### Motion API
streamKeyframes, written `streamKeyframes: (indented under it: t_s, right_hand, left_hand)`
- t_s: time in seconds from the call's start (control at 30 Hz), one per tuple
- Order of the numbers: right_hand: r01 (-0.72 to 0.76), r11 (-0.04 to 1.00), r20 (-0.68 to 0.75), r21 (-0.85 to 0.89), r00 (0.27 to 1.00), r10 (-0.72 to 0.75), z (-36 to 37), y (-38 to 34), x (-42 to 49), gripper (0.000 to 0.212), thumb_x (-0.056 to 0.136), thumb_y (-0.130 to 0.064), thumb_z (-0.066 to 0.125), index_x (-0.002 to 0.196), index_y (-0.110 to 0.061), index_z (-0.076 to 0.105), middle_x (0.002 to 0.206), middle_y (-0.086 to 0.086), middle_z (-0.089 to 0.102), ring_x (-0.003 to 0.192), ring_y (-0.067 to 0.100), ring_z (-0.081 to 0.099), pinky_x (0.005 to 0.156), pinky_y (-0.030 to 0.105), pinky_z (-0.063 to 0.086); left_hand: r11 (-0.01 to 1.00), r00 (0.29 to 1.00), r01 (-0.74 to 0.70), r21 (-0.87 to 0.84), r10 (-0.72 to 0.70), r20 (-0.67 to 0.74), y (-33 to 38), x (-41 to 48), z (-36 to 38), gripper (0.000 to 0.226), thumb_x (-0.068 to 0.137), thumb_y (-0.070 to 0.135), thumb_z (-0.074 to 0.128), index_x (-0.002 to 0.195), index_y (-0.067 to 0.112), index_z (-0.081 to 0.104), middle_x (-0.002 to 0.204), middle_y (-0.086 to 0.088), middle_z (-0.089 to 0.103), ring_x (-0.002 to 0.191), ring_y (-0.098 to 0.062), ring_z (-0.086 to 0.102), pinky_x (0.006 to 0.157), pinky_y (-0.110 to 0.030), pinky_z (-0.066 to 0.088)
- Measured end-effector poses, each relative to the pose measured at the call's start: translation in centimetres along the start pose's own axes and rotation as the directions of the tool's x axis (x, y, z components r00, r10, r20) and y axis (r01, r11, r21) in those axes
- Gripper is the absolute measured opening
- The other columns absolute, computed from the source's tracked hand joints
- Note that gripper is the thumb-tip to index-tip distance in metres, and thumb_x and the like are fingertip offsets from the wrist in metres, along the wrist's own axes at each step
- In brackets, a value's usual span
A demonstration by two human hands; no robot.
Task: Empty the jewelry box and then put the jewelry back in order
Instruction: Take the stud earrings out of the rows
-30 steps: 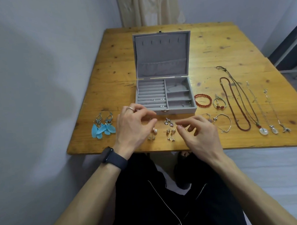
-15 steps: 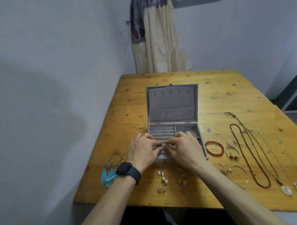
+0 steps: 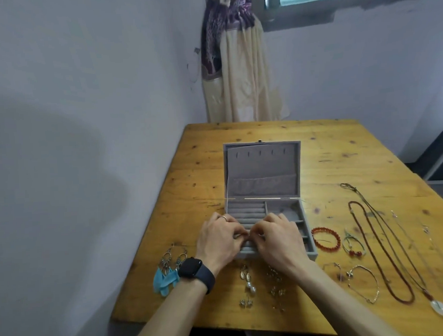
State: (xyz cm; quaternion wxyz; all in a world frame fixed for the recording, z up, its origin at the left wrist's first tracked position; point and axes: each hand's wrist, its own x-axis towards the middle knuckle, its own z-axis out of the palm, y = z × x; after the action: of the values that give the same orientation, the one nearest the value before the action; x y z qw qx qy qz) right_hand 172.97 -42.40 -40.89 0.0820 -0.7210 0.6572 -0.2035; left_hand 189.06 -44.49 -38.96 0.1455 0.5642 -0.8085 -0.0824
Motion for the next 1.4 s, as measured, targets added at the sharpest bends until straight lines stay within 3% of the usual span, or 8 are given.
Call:
streamKeyframes:
  t_s: [0.2, 0.4, 0.57, 0.67, 0.73, 0.87, 1.03, 1.4]
  right_hand:
    - [-0.019, 0.971, -0.148, 0.24, 0.987, 0.055, -0.9, 1.1, -1.8, 0.01, 0.091, -0.036, 0.066, 0.092, -0.027, 0.071, 0.091, -0.012, 0.057, 0.086, 0.009, 0.054, 0.076, 0.035, 0.051]
    - [-0.055, 0.905, -0.192, 0.423, 0.97, 0.148, -3.0, 2.9, -6.9, 0.004, 0.089, -0.028, 0.073, 0.09, -0.03, 0.071, 0.091, -0.018, 0.057, 0.088, -0.003, 0.056, 0.069, 0.017, 0.051]
    - [-0.109, 0.925, -0.153, 0.365, 0.973, 0.175, -2.8, 5.5, -10.7, 0.007, 0.086, -0.029, 0.075, 0.091, -0.032, 0.072, 0.092, -0.02, 0.055, 0.089, -0.004, 0.053, 0.072, 0.019, 0.048]
    - [-0.126, 0.934, -0.13, 0.334, 0.975, 0.178, -2.3, 6.5, -11.7, 0.007, 0.086, -0.03, 0.076, 0.091, -0.033, 0.072, 0.091, -0.02, 0.054, 0.087, -0.003, 0.052, 0.071, 0.016, 0.045]
    - [-0.146, 0.938, -0.102, 0.314, 0.977, 0.186, -1.9, 6.9, -12.1, 0.006, 0.088, -0.033, 0.074, 0.093, -0.034, 0.071, 0.092, -0.02, 0.052, 0.087, -0.003, 0.051, 0.07, 0.015, 0.043]
    - [-0.169, 0.961, -0.117, 0.218, 0.973, 0.197, -0.9, 7.3, -12.2, 0.009, 0.089, -0.034, 0.071, 0.096, -0.029, 0.073, 0.092, -0.015, 0.053, 0.088, 0.005, 0.045, 0.071, 0.014, 0.037]
    - [-0.168, 0.978, -0.203, 0.126, 0.96, 0.191, -0.1, 7.2, -11.4, 0.008, 0.086, -0.039, 0.073, 0.091, -0.034, 0.074, 0.09, -0.009, 0.059, 0.087, 0.011, 0.039, 0.071, 0.03, 0.038]
    - [-0.16, 0.98, -0.197, 0.118, 0.963, 0.182, 0.4, 7.6, -11.4, 0.011, 0.085, -0.045, 0.072, 0.093, -0.038, 0.074, 0.091, -0.012, 0.055, 0.089, 0.01, 0.04, 0.071, 0.033, 0.037]
  left_hand:
    - [0.999, 0.999, 0.032, 0.004, -0.032, 0.002, -0.1, 0.1, 0.4, 0.028, 0.091, 0.053, 0.058, 0.104, 0.034, 0.075, 0.111, 0.016, 0.065, 0.107, -0.01, 0.045, 0.088, -0.031, 0.043]
    - [0.996, 0.998, 0.06, -0.067, -0.061, -0.021, 0.7, 0.3, 0.5, 0.017, 0.088, 0.047, 0.063, 0.092, 0.035, 0.074, 0.104, 0.016, 0.065, 0.103, -0.009, 0.049, 0.086, -0.03, 0.042]
    - [0.977, 0.986, -0.064, -0.203, 0.031, -0.163, 3.2, -2.2, 0.9, 0.012, 0.085, 0.045, 0.07, 0.087, 0.035, 0.075, 0.09, 0.018, 0.06, 0.093, -0.004, 0.048, 0.081, -0.028, 0.042]
    - [0.974, 0.972, -0.169, -0.151, 0.139, -0.191, 5.0, -4.1, 1.7, 0.014, 0.084, 0.047, 0.071, 0.087, 0.034, 0.076, 0.082, 0.018, 0.056, 0.084, -0.003, 0.047, 0.075, -0.024, 0.043]
    - [0.97, 0.97, -0.209, -0.126, 0.189, -0.152, 6.1, -5.0, 2.0, 0.015, 0.086, 0.049, 0.068, 0.091, 0.036, 0.075, 0.083, 0.018, 0.055, 0.08, -0.003, 0.049, 0.071, -0.024, 0.048]
    - [0.985, 0.991, -0.136, -0.107, 0.136, -0.009, 7.6, -5.7, 2.5, 0.023, 0.093, 0.05, 0.058, 0.106, 0.038, 0.074, 0.097, 0.013, 0.061, 0.091, -0.008, 0.061, 0.075, -0.027, 0.053]
    - [0.991, 0.989, -0.127, -0.033, 0.129, 0.079, 8.4, -4.9, 2.8, 0.026, 0.095, 0.05, 0.055, 0.111, 0.039, 0.073, 0.101, 0.012, 0.058, 0.1, -0.009, 0.059, 0.079, -0.028, 0.05]
    - [0.992, 0.986, -0.128, -0.004, 0.128, 0.109, 8.7, -4.2, 2.9, 0.026, 0.094, 0.052, 0.058, 0.11, 0.038, 0.073, 0.1, 0.013, 0.056, 0.097, -0.011, 0.061, 0.076, -0.027, 0.048]
